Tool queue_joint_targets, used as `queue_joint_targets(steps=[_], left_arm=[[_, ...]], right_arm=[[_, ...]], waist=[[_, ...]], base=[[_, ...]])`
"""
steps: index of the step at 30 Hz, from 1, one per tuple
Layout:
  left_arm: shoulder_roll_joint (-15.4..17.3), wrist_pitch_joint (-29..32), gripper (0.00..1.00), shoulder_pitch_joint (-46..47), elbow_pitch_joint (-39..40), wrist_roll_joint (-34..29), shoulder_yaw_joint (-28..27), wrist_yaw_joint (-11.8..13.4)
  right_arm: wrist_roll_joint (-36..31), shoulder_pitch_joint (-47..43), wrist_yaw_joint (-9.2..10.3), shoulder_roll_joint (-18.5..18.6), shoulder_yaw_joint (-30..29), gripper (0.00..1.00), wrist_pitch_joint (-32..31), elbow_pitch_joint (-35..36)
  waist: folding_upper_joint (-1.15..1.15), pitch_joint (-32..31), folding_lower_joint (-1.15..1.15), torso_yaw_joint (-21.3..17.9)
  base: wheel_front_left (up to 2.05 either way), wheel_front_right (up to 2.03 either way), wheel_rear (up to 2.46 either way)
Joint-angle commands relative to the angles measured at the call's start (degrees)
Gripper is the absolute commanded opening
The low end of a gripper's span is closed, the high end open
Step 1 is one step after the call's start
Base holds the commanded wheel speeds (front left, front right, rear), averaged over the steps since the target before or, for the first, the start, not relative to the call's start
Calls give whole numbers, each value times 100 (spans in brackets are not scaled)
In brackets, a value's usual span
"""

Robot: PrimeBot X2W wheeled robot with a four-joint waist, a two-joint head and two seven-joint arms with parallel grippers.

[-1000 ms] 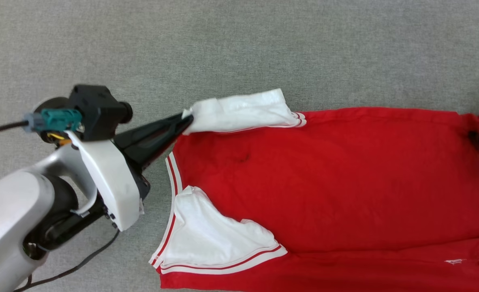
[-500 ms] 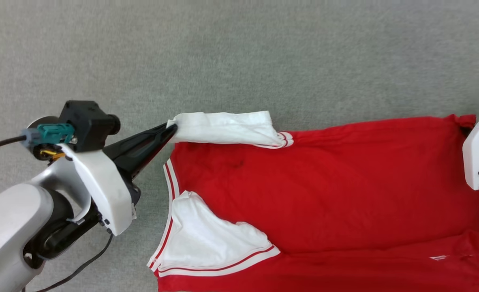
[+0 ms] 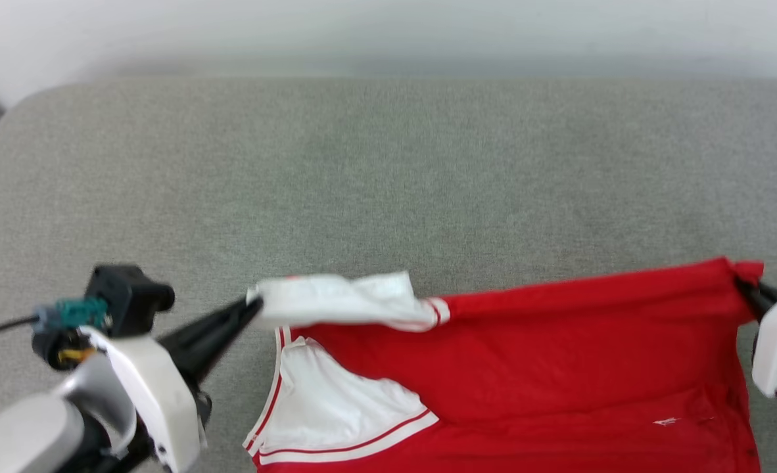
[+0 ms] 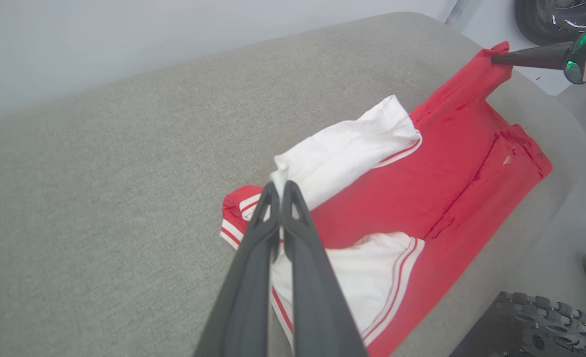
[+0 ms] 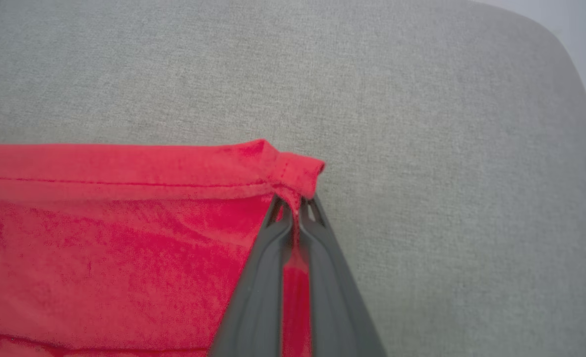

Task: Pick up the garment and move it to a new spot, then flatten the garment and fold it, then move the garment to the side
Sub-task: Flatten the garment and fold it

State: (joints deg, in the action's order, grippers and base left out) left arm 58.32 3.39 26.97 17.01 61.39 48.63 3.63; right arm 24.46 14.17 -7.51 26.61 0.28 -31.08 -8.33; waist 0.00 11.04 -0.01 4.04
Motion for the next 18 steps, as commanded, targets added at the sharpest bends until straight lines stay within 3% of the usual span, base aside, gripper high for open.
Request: queue_joint_targets(steps=[1, 8, 13, 18], left_arm=[[7, -48, 0, -169, 41, 54, 44, 57], [75, -284, 0, -1012, 103, 306, 305, 343], [54, -285, 0, -1399, 7, 306, 590, 359], [-186, -127, 0, -1474, -335, 177, 859, 269]], right_arm=[[1, -230, 4, -28, -64, 0, 39, 116], [65, -1384, 4, -117, -245, 0, -90, 657], [93, -1883, 4, 136, -90, 0, -64, 700], [152, -2097, 4, 300, 74, 0, -2, 634]], waist=[[0, -170, 1, 4], [0, -390, 1, 21], [0, -425, 1, 43], [0, -403, 1, 89]], base=[[0, 0, 0], [0, 0, 0], [0, 0, 0], [0, 0, 0]])
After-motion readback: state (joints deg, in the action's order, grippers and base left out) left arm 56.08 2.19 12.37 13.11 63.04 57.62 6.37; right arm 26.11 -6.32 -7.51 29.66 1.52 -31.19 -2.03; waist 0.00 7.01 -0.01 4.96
